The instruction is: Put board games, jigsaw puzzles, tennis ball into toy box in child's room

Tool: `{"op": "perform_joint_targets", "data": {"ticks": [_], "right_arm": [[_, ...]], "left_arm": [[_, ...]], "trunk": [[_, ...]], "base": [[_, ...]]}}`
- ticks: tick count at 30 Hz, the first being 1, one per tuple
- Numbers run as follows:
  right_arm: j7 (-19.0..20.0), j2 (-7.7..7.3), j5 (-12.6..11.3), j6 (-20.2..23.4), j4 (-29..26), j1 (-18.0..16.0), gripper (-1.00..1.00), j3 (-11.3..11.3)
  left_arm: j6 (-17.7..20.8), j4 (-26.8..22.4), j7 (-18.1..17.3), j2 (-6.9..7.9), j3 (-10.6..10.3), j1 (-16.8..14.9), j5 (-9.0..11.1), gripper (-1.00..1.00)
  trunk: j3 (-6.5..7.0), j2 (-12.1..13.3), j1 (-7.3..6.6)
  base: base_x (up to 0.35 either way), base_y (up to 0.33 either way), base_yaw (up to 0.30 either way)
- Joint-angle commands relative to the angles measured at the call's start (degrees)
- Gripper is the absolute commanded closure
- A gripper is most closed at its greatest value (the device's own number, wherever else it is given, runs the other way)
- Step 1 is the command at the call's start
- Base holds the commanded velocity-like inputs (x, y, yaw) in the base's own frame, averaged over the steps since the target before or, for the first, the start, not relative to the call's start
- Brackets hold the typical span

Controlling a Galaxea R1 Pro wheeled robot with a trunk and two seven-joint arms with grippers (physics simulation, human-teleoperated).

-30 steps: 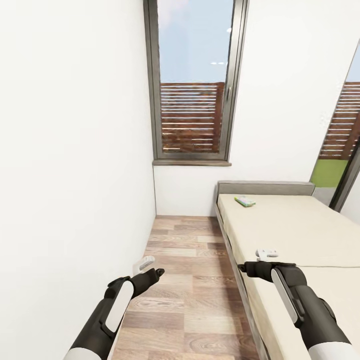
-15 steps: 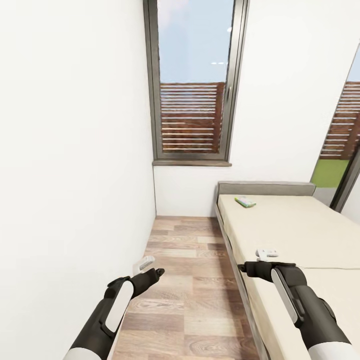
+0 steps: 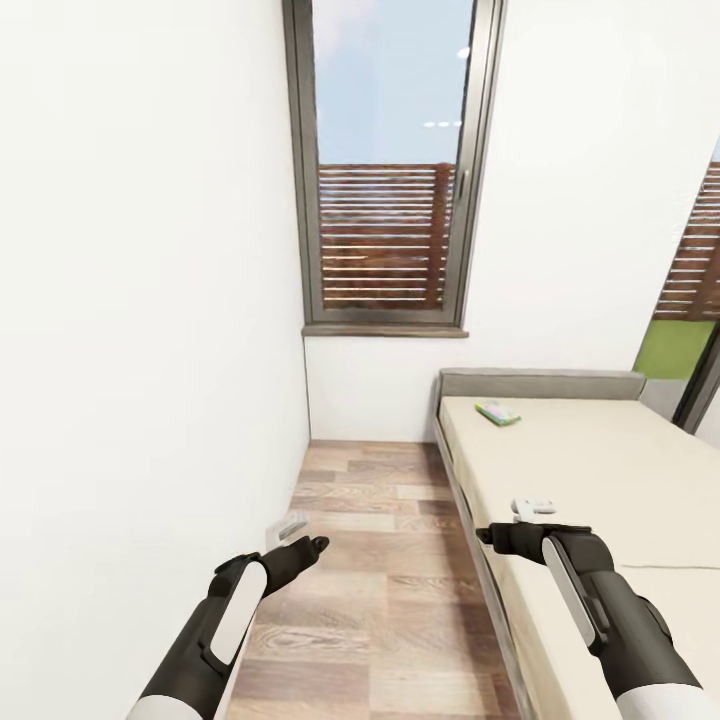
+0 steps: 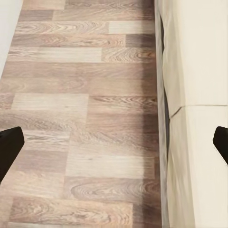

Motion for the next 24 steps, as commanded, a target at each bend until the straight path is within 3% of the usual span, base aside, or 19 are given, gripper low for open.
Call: {"op": "perform_joint_targets", "data": {"ticks": [1,24], "right_arm": [[0.0,-0.01,-0.3,0.3,-0.1,0.0,-1.0,-0.1],[0.0,-0.01,-0.3,0.3,-0.1,0.0,-1.0,-0.1]], "left_arm": [[0.2,-0.1,0.5,0.01,-0.1,0.0,0.6,-1.0],[0.2,0.0,0.5,0.01,-0.1,0.0,0.6,-1.0]], "trunk": [[-0.07,0.0,0.03],[-0.07,0.0,0.03]], "base": [[0.32,0.0,0.0],[0.331,0.0,0.0]]}}
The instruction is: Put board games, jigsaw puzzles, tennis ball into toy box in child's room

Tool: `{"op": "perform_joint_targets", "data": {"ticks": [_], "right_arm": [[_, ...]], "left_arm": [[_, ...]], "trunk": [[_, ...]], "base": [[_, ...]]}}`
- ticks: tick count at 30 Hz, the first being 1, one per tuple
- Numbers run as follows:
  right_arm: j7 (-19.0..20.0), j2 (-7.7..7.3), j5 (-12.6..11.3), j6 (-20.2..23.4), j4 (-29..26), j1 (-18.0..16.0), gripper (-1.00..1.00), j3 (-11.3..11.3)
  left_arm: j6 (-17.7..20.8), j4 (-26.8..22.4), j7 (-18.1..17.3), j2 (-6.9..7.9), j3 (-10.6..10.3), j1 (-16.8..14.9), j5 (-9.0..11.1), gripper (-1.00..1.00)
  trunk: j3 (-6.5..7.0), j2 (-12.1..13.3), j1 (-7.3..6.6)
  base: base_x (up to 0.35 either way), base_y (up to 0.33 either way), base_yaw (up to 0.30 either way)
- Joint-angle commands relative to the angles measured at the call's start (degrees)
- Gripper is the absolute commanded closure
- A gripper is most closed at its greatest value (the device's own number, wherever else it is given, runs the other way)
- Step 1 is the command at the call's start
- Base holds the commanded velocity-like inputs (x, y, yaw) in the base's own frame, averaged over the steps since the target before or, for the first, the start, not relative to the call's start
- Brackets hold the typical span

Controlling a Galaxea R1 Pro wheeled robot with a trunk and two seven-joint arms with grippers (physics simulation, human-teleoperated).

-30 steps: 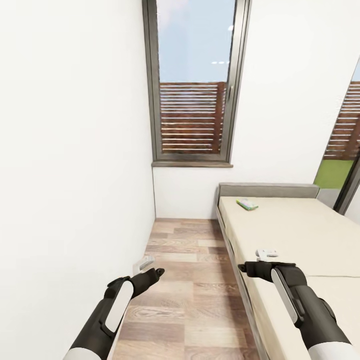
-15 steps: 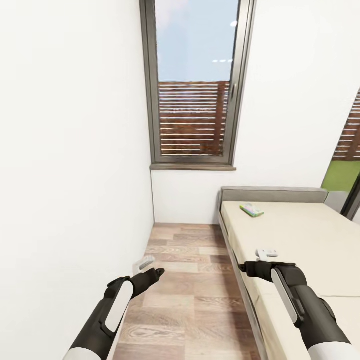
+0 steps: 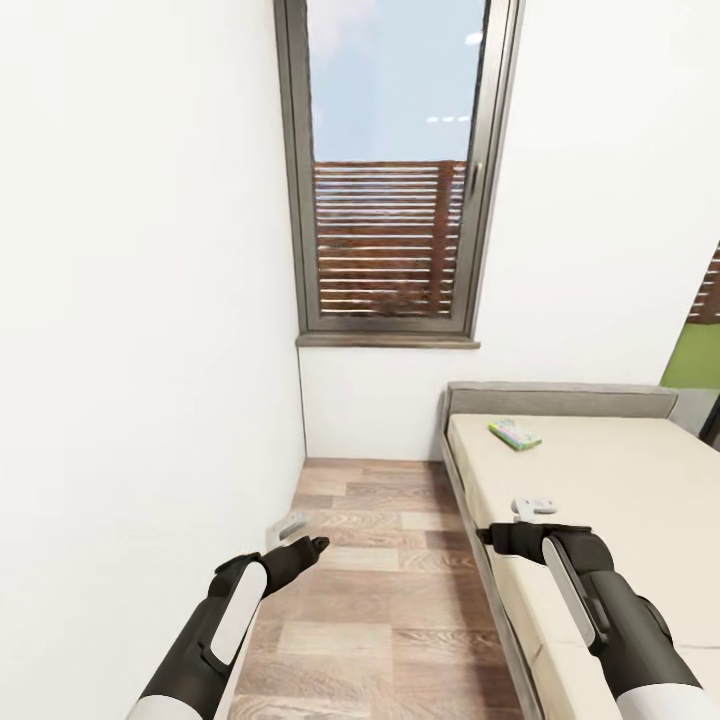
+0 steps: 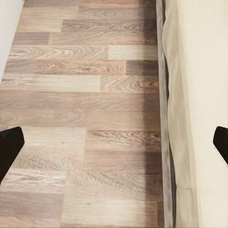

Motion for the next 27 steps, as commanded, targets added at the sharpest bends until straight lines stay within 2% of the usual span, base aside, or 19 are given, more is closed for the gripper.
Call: {"op": "perform_joint_targets", "data": {"ticks": [1,27], "right_arm": [[0.0,-0.01,-0.3,0.3,-0.1,0.0,-1.0,-0.1],[0.0,-0.01,-0.3,0.3,-0.1,0.0,-1.0,-0.1]], "left_arm": [[0.2,-0.1,0.5,0.01,-0.1,0.0,0.6,-1.0],[0.2,0.0,0.5,0.01,-0.1,0.0,0.6,-1.0]], "trunk": [[-0.07,0.0,0.03],[-0.07,0.0,0.03]], "base": [[0.334,0.0,0.0],[0.334,0.0,0.0]]}}
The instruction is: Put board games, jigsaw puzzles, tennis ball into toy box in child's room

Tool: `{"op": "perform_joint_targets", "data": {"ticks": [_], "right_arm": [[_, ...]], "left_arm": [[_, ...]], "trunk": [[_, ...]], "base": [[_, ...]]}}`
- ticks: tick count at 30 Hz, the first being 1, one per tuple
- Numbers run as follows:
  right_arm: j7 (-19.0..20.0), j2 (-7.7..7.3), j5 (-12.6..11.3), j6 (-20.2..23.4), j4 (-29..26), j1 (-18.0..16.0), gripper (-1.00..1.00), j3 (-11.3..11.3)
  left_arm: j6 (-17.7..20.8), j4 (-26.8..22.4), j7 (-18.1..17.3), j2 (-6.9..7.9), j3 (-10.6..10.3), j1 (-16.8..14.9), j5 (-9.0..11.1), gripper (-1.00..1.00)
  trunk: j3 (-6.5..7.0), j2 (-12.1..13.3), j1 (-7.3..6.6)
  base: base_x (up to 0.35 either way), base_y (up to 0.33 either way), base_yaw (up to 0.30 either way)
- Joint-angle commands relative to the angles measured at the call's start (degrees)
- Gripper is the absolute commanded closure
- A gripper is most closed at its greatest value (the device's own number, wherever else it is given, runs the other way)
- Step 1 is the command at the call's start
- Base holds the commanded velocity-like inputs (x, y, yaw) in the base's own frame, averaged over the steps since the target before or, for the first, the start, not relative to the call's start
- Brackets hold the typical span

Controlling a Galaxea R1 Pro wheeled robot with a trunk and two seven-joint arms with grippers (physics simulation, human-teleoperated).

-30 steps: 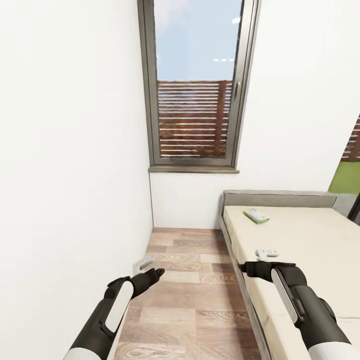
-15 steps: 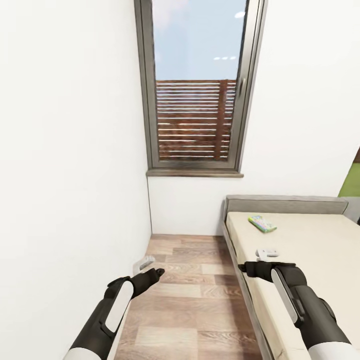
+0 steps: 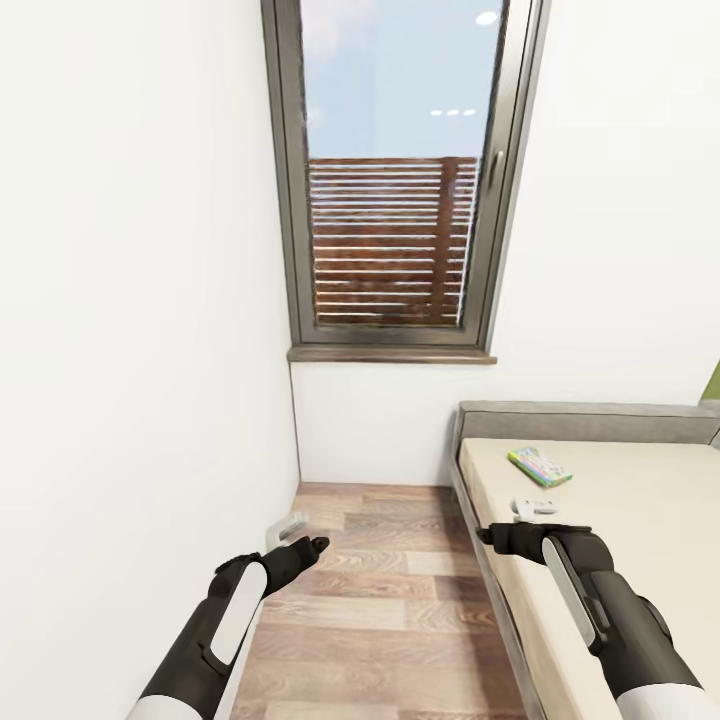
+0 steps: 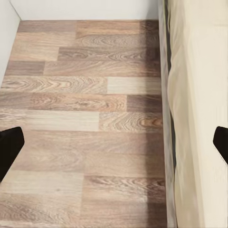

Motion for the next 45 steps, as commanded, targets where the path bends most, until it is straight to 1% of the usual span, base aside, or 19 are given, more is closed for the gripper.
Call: {"op": "perform_joint_targets", "data": {"ticks": [1,45], "right_arm": [[0.0,-0.01,-0.3,0.3,-0.1,0.0,-1.0,-0.1],[0.0,-0.01,-0.3,0.3,-0.1,0.0,-1.0,-0.1]], "left_arm": [[0.2,-0.1,0.5,0.01,-0.1,0.0,0.6,-1.0],[0.2,0.0,0.6,0.01,-0.1,0.0,0.6,-1.0]], "trunk": [[-0.07,0.0,0.03],[-0.07,0.0,0.03]], "base": [[0.335,0.0,0.0],[0.335,0.0,0.0]]}}
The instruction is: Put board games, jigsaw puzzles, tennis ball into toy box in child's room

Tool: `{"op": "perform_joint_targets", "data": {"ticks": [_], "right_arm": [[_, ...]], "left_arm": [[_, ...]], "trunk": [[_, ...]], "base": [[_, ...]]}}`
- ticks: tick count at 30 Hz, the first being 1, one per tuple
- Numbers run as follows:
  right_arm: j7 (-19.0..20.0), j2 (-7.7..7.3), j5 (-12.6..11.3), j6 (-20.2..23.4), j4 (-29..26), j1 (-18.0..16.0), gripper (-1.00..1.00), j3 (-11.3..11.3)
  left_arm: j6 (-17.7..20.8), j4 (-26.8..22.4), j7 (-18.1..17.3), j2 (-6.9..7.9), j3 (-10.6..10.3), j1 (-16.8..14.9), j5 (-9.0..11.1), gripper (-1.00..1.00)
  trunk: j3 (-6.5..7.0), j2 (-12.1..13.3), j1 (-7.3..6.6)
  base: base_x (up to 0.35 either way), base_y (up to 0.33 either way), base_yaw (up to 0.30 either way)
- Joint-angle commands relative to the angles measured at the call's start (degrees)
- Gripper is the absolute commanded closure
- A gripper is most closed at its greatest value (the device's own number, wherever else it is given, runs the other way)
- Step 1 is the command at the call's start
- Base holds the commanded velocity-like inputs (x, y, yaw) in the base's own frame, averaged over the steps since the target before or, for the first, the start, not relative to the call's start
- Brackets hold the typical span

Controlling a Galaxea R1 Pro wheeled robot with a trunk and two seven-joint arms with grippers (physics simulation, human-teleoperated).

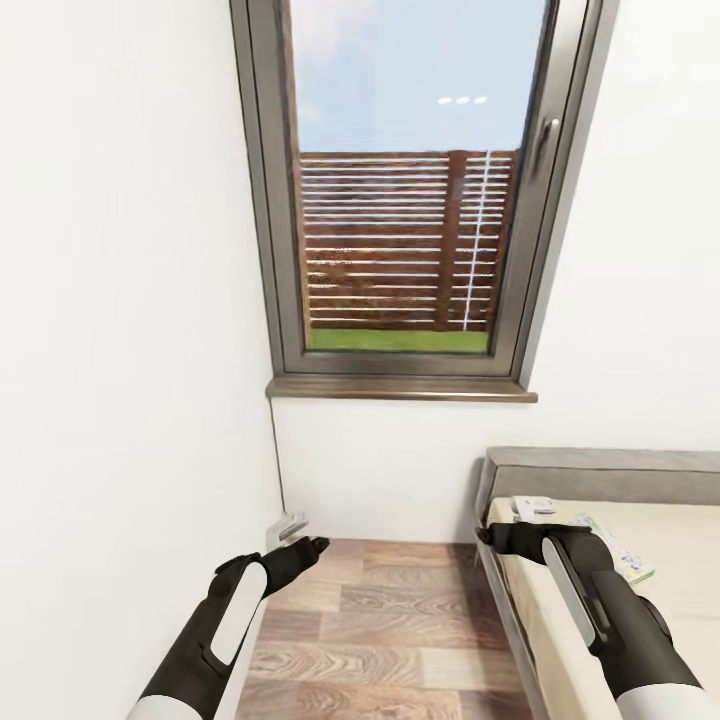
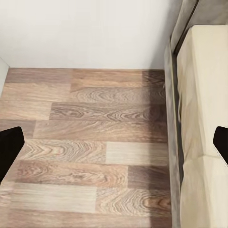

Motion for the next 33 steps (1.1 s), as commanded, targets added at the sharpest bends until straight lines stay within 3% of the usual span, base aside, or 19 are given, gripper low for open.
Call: {"op": "perform_joint_targets", "data": {"ticks": [1,19,33], "right_arm": [[0.0,-0.01,-0.3,0.3,-0.1,0.0,-1.0,-0.1],[0.0,-0.02,-0.3,0.3,-0.1,0.0,-1.0,-0.1],[0.0,-0.01,-0.3,0.3,-0.1,0.0,-1.0,-0.1]], "left_arm": [[0.2,-0.1,0.5,0.01,-0.1,0.0,0.6,-1.0],[0.2,-0.1,0.5,0.01,-0.1,0.0,0.6,-1.0],[0.2,-0.1,0.6,0.01,-0.1,0.0,0.6,-1.0]], "trunk": [[-0.07,0.0,0.03],[-0.07,0.0,0.03],[-0.07,0.0,0.03]], "base": [[0.335,0.0,0.0],[0.334,0.0,-0.011],[0.318,0.0,-0.213]]}}
